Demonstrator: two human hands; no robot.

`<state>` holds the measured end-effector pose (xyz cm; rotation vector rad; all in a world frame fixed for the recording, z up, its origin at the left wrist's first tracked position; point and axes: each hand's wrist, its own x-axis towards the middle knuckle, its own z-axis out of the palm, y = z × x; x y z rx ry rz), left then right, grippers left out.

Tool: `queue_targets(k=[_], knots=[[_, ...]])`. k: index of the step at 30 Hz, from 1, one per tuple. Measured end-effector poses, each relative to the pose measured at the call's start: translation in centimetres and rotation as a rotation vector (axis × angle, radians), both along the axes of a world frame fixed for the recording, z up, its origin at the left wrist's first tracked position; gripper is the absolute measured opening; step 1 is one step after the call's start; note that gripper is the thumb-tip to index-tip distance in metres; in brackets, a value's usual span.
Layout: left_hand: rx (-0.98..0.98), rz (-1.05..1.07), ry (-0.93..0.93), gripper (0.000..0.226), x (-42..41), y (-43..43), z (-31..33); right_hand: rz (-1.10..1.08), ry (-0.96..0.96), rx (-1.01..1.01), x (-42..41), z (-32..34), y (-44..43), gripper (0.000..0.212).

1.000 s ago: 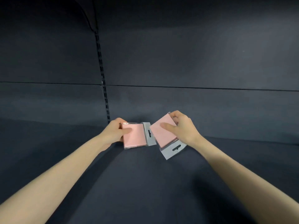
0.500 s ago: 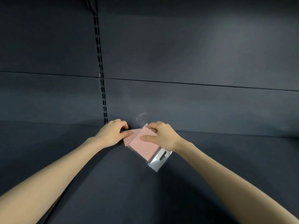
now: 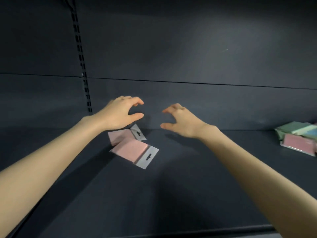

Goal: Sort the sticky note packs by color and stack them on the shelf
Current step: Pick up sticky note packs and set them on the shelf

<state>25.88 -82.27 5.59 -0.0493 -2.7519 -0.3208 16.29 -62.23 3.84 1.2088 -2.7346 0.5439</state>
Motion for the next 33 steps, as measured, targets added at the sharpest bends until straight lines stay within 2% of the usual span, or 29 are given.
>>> queue_targets(k=[5,11,18,23,33], knots=[[-0.061,-0.099,0.108,0.049,-1.0,8.4,3.1,-0.132,0.117,-0.081,-0.2,3.7,9.2,0.055],[-0.083,-0.198,0.207,0.048,-2.2,21.3,3.1,-0.273,0.205,-0.086,0.8,4.7,23.3,0.052],[-0.11,-0.324,0.171,0.05,-3.5,35.5,0.7,-0.425,0.196,-0.02,1.6,2.7,38.1,0.052],[-0.131,-0.372,0.109,0.052,-5.3,42.3,0.5,-0.462,0.174,-0.018,0.9,2.4,44.7,0.05],[-0.122,-0.429,0.116,0.048,-12.4,51.2,2.1,-0.539,0.168,-0.001,-4.5,3.1,54.1,0.047]])
